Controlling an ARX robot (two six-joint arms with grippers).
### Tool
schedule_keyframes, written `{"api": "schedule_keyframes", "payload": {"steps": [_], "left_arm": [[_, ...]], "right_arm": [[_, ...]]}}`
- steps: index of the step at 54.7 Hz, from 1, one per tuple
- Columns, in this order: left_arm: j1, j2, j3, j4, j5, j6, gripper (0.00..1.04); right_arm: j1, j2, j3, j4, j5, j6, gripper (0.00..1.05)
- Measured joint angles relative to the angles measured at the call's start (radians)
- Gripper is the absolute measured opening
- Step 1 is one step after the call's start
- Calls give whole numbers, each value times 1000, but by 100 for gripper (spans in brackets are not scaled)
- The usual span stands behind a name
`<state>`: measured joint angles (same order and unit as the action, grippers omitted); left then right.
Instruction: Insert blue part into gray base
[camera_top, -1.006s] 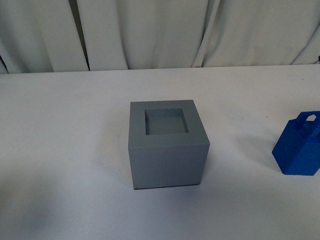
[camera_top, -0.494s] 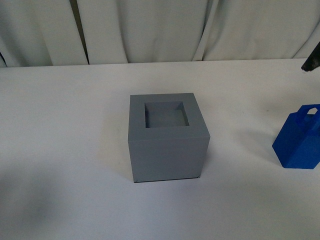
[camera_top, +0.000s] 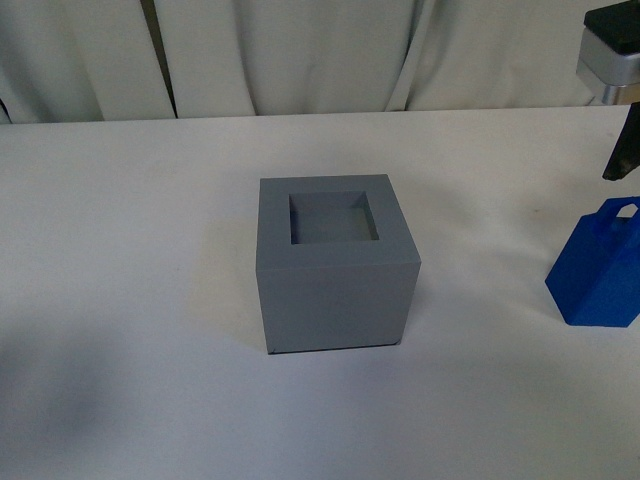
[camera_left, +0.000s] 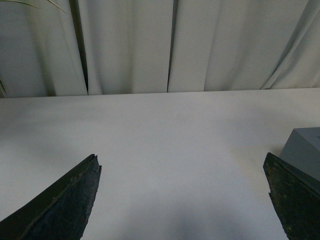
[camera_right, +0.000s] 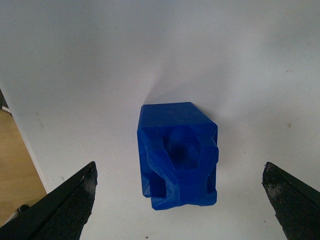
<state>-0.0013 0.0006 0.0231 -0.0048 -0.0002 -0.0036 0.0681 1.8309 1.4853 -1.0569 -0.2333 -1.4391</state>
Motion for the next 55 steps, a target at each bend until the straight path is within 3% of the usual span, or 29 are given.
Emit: {"api": "schedule_keyframes", "payload": {"steps": [55], "left_arm": [[0, 0, 0, 0, 0, 0, 99]], "right_arm": [[46, 89, 3, 54, 87, -3, 97]]}}
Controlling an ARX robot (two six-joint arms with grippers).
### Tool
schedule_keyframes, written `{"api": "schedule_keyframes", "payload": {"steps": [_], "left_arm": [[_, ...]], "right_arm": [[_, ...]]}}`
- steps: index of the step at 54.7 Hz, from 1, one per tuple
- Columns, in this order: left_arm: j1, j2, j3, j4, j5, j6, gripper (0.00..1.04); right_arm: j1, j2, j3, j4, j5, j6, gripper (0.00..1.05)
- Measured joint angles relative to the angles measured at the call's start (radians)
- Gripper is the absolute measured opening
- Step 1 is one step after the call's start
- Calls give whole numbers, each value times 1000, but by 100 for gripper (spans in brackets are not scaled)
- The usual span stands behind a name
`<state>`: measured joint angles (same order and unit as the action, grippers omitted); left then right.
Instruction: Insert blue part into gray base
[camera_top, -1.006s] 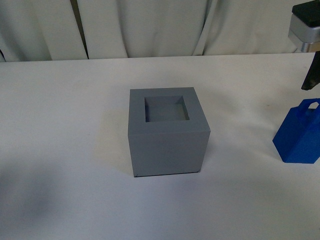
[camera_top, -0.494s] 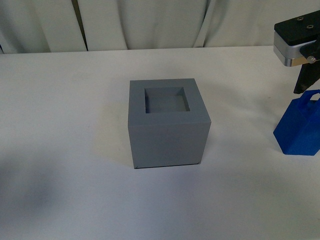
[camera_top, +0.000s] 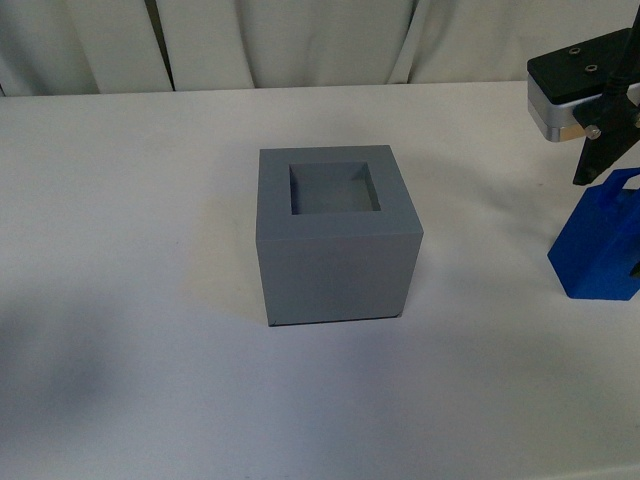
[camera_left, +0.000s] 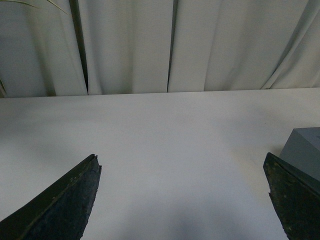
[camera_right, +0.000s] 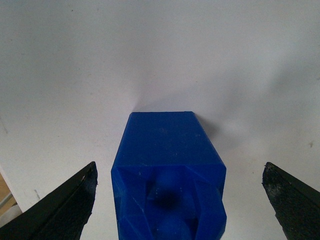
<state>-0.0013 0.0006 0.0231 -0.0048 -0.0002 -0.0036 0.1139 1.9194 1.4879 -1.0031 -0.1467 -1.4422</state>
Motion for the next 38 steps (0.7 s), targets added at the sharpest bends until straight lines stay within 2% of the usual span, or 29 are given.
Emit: {"api": "schedule_keyframes", "payload": {"steps": [7, 11, 17, 25, 38], "left_arm": [[0, 0, 0, 0, 0, 0, 99], [0, 0, 0, 0, 0, 0, 99], [0, 0, 0, 0, 0, 0, 99], [0, 0, 0, 0, 0, 0, 99], [0, 0, 0, 0, 0, 0, 99]], "right_arm": [[3, 0, -8, 2, 5, 0, 80], [5, 0, -16, 4, 8, -1, 64], [5, 1, -15, 1, 2, -1, 49], [8, 1, 12, -47, -39, 3, 47], [53, -7, 173, -126, -138, 54, 47]]}}
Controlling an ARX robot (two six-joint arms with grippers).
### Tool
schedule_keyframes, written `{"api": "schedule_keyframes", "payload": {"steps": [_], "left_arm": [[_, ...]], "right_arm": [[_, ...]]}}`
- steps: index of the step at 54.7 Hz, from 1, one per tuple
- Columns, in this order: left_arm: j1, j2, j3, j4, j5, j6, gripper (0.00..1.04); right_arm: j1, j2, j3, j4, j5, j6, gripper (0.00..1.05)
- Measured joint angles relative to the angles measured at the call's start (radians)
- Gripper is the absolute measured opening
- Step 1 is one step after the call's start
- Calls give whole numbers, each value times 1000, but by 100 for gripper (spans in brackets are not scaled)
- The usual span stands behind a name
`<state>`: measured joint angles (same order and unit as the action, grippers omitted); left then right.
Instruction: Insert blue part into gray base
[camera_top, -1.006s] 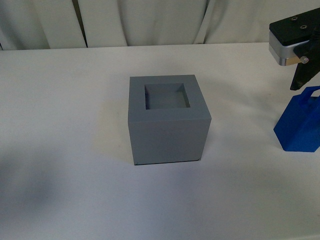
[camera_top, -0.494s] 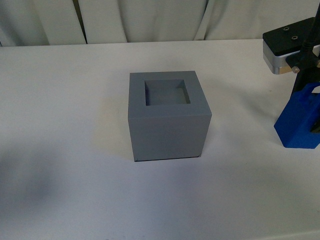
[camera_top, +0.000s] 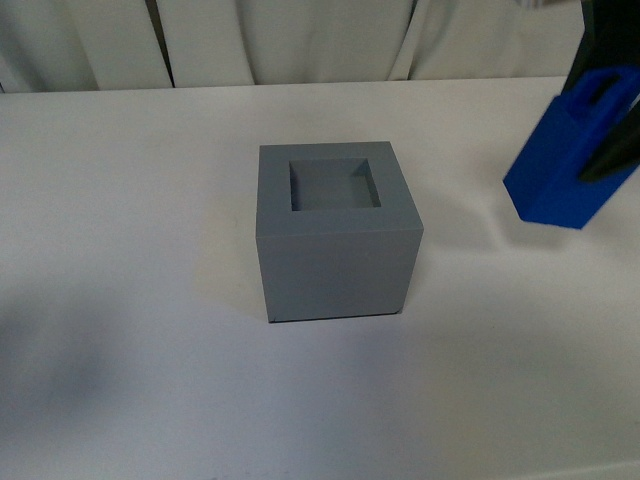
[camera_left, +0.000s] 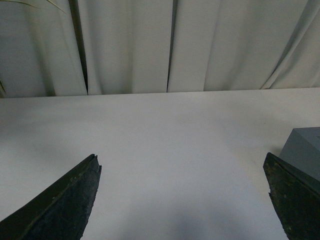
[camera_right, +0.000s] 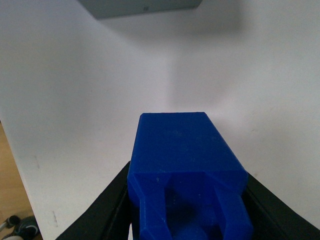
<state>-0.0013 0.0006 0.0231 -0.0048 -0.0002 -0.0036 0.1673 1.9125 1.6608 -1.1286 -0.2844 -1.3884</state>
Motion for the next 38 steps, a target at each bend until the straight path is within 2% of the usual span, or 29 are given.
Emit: {"api": "schedule_keyframes", "payload": {"steps": [11, 26, 38], "left_arm": [[0, 0, 0, 0, 0, 0, 99], [0, 0, 0, 0, 0, 0, 99], [0, 0, 0, 0, 0, 0, 99]], "right_arm": [[60, -7, 75, -26, -25, 30, 47], [187, -30, 126, -44, -50, 101, 47], [286, -33, 146, -35, -27, 156, 47]]}}
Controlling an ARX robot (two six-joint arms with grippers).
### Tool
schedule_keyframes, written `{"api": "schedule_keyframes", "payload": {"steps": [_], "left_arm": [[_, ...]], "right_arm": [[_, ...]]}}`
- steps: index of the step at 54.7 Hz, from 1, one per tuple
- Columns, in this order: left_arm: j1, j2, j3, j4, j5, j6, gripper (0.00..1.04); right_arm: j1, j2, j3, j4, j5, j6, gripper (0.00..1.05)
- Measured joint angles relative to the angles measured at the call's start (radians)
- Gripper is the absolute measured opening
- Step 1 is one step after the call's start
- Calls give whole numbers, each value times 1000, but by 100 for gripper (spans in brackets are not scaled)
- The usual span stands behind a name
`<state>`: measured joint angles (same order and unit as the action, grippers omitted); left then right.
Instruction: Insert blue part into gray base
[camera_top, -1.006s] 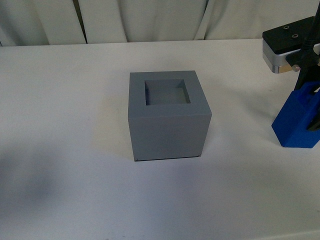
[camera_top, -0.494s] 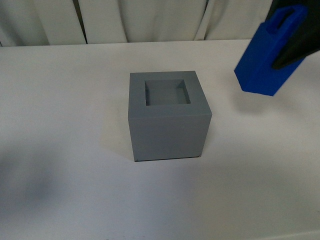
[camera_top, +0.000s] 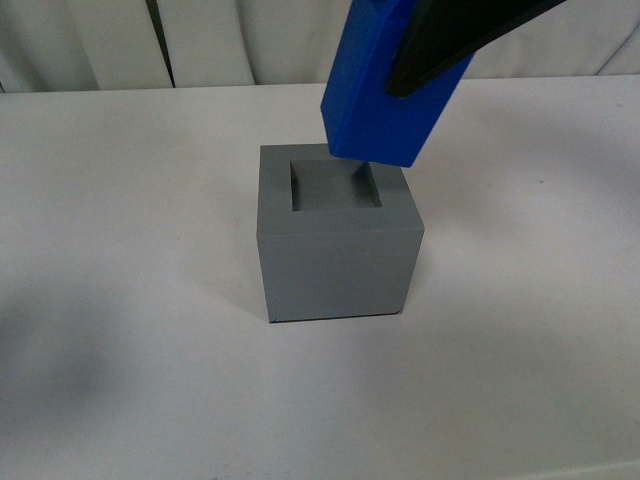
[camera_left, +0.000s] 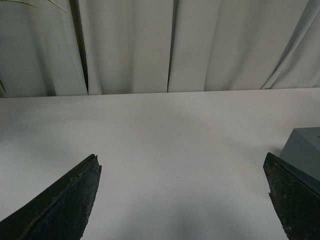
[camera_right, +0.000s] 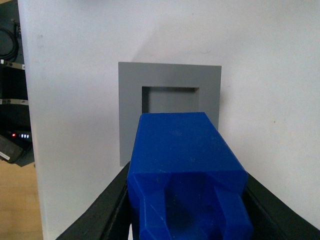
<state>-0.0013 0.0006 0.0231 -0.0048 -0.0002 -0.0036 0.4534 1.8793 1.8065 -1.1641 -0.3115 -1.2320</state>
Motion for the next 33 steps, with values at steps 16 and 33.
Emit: {"api": "schedule_keyframes", "payload": {"steps": [16, 33], "left_arm": [[0, 0, 0, 0, 0, 0, 99], [0, 0, 0, 0, 0, 0, 99]], "right_arm": [[44, 2, -3, 40, 43, 35, 47], [80, 35, -4, 60, 71, 61, 47]]}}
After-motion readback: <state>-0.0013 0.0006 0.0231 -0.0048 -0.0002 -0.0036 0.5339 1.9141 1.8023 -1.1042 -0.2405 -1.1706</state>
